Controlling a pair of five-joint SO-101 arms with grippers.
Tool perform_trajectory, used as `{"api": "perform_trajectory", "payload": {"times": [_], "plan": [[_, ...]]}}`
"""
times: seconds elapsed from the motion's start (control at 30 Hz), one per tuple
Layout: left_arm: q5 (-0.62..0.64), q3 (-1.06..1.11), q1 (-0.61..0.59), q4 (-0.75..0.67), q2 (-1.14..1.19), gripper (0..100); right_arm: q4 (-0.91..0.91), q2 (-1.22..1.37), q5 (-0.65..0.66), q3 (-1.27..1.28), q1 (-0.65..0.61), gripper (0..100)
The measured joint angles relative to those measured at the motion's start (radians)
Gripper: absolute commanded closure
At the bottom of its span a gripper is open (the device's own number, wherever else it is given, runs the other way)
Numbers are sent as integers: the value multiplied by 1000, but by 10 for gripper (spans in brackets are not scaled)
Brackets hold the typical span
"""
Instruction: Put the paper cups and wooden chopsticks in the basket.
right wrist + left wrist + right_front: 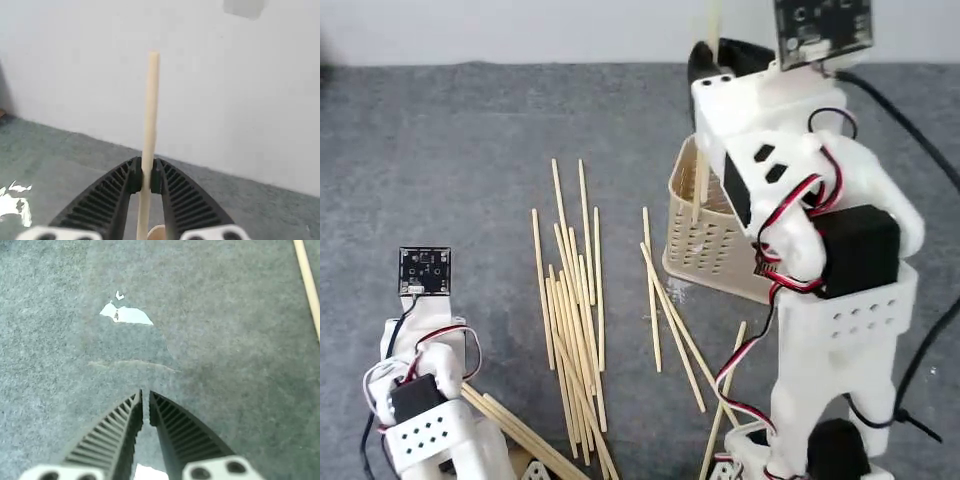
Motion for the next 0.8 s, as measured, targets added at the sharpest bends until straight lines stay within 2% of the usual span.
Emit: {"api": "perform_trajectory", "payload": {"times": [0.2,0.5,0.8], "plan": [[0,0,0,0,0,974,-193,-57,0,164,64,990],[0,0,0,0,0,974,-488,-170,0,405,66,991],[0,0,0,0,0,974,-569,-181,0,425,77,991]]}}
